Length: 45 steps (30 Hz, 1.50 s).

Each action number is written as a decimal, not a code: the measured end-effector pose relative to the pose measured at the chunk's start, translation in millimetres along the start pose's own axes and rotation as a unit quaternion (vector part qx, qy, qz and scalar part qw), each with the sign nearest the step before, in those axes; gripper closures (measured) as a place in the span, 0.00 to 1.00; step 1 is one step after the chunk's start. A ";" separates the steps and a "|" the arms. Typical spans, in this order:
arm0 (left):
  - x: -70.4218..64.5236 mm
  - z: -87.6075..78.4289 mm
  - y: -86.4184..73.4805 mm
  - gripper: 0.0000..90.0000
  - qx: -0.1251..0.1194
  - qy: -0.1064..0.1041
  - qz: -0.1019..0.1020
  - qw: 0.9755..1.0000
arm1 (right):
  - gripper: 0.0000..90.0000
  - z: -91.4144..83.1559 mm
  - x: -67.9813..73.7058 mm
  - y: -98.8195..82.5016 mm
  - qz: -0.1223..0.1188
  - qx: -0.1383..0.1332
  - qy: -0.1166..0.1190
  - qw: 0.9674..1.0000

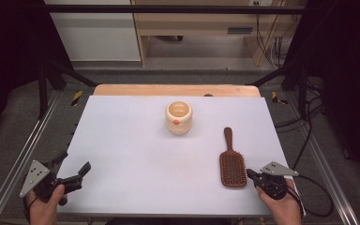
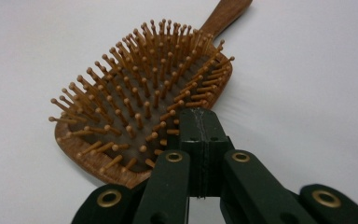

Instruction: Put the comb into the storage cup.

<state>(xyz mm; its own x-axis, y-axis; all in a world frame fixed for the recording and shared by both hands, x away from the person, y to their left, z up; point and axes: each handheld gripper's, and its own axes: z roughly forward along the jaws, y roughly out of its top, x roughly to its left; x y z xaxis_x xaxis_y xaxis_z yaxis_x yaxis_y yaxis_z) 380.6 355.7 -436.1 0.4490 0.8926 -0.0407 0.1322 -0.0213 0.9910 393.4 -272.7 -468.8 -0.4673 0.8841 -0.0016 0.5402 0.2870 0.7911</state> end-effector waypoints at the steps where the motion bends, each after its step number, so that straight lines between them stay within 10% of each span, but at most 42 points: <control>1: -0.1 -0.1 0.0 0.03 0.000 0.000 0.000 1.000 | 1.00 0.0 0.0 0.0 0.000 0.000 0.000 1.000; 15: -0.3 0.1 -0.1 0.03 0.001 0.000 0.001 1.000 | 1.00 -0.4 2.4 -8.0 0.011 0.033 0.010 0.999; 45: -0.4 1.7 -0.5 0.03 0.004 -0.004 0.003 1.000 | 1.00 15.4 35.4 3.8 -0.076 0.047 0.065 0.994</control>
<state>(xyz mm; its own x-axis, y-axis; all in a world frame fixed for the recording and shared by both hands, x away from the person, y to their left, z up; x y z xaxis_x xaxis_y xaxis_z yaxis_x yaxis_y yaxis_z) 381.8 354.6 -436.8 0.4564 0.8891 -0.0355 0.1358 -0.0302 0.9903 389.7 -234.6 -475.3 -0.6324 0.7740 -0.0328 0.5161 0.4526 0.7272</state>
